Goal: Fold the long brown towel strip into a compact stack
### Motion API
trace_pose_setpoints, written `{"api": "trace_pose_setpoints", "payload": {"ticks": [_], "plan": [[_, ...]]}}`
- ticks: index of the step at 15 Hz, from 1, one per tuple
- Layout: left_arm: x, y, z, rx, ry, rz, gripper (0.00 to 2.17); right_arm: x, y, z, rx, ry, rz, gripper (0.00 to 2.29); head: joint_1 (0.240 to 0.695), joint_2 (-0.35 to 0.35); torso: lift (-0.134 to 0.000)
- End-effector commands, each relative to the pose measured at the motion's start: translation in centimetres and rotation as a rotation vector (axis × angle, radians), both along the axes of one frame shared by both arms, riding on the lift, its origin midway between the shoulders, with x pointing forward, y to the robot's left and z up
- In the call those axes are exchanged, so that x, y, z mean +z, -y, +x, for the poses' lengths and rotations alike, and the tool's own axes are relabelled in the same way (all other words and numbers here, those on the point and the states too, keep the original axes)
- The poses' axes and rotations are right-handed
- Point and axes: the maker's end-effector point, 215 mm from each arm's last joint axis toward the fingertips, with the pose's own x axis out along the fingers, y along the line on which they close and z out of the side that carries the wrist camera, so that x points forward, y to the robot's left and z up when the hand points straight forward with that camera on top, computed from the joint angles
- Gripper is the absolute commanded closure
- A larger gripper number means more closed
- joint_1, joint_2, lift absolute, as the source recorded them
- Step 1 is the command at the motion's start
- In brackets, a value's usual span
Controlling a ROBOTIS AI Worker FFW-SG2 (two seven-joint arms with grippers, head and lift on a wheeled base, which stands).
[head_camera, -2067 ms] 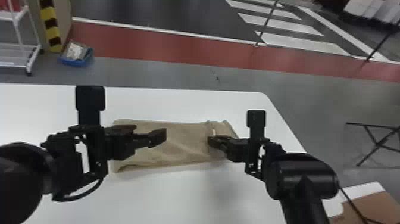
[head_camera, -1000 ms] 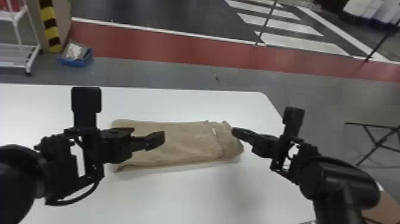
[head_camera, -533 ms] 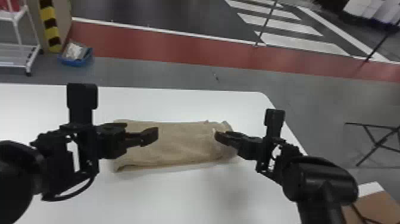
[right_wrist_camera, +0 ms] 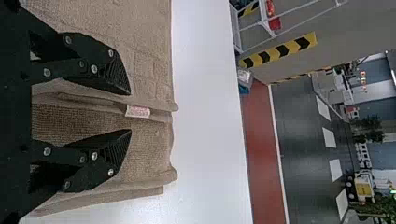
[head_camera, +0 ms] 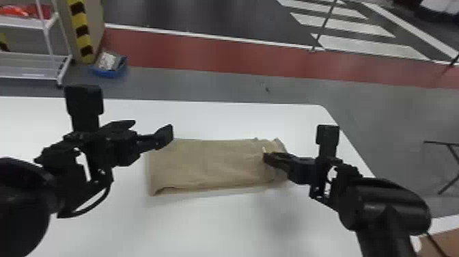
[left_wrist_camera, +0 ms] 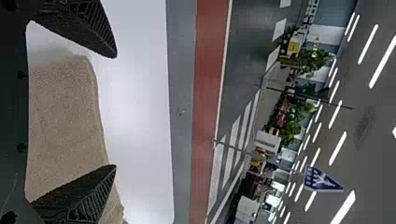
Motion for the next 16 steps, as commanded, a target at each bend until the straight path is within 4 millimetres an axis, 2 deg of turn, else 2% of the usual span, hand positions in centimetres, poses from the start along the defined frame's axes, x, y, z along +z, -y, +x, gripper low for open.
{"api": "trace_pose_setpoints", "payload": {"ticks": [1,3,4,5,6,10,12,13,15,16], "plan": [[0.2,0.1,-0.3,-0.001,0.007,-0.006,0.03,-0.1,-0.7,0.2,0.013,-0.007,-0.002,0.95,0.695,-0.259,-0.125],[0.0,0.2,-0.5,-0.006,0.004,-0.009,0.04,-0.7,-0.9,0.0,0.016,-0.031,-0.018,0.95,0.695,-0.254,-0.125],[0.1,0.2,-0.5,-0.006,0.004,-0.01,0.04,-0.8,-1.0,-0.1,0.018,-0.032,-0.017,0.8,0.695,-0.253,-0.125],[0.1,0.2,-0.5,-0.006,0.004,-0.01,0.04,-0.8,-1.1,-0.2,0.019,-0.034,-0.015,0.54,0.695,-0.252,-0.125],[0.1,0.2,-0.5,-0.006,0.004,-0.01,0.04,-0.9,-0.9,-0.3,0.017,-0.035,-0.017,0.48,0.695,-0.252,-0.125],[-0.2,0.6,-0.8,-0.015,-0.001,-0.01,0.04,-0.9,-0.6,-0.1,0.016,-0.033,-0.029,0.48,0.695,-0.253,-0.125],[-0.2,0.6,-0.9,-0.017,-0.001,-0.01,0.04,-1.1,-1.1,0.1,0.026,-0.035,-0.033,0.51,0.695,-0.258,-0.125],[-0.2,0.6,-0.9,-0.018,0.0,-0.011,0.04,-1.2,-1.3,0.2,0.03,-0.038,-0.035,0.59,0.695,-0.258,-0.125],[-0.5,0.6,-1.1,-0.021,-0.006,-0.016,0.04,-1.3,-1.4,0.3,0.032,-0.041,-0.037,0.6,0.695,-0.256,-0.125],[-0.5,0.5,-1.1,-0.02,-0.007,-0.019,0.04,-1.5,-1.4,0.2,0.031,-0.05,-0.038,0.69,0.695,-0.253,-0.125]]}}
